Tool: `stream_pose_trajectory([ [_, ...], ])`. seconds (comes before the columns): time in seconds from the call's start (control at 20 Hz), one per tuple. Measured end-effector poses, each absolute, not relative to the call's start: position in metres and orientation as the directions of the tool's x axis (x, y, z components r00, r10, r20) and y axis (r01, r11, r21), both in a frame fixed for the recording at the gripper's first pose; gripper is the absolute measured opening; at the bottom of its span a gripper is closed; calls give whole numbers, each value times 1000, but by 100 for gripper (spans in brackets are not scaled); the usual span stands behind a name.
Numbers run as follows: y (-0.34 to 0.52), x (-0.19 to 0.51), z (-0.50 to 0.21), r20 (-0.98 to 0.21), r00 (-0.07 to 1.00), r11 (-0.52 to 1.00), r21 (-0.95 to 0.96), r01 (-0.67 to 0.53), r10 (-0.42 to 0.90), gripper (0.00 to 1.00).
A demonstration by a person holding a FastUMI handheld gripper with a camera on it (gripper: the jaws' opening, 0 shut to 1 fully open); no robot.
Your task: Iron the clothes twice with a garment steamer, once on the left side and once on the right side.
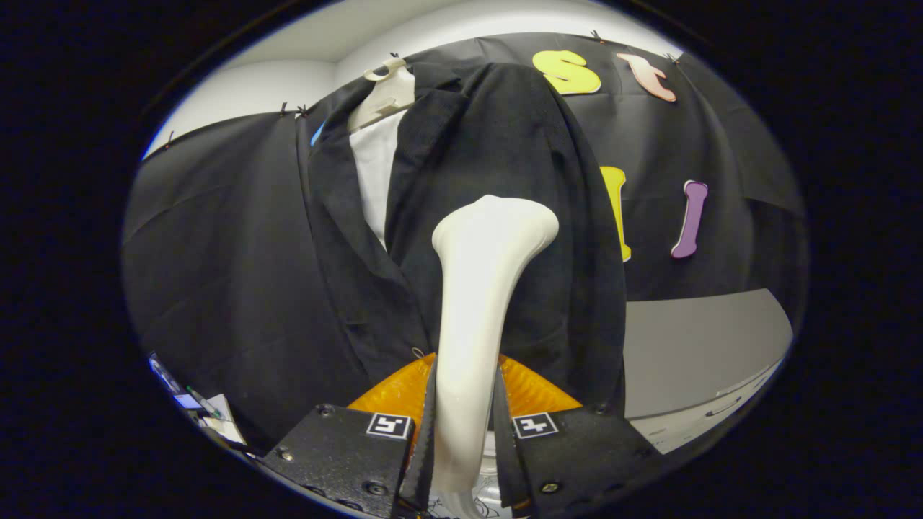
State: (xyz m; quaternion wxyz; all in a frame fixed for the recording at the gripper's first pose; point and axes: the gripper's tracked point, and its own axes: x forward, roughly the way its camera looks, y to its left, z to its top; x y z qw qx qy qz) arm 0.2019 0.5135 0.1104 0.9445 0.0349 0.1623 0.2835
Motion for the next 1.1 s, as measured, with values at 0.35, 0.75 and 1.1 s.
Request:
stream_pose_trajectory([
  [0.35,518,200,69,-366,758,839,161,-519,539,38],
  [0.75,519,193,29,-435,726,839,165,-518,533,38],
  [1.1,513,187,5,-464,713,843,174,-509,526,38],
])
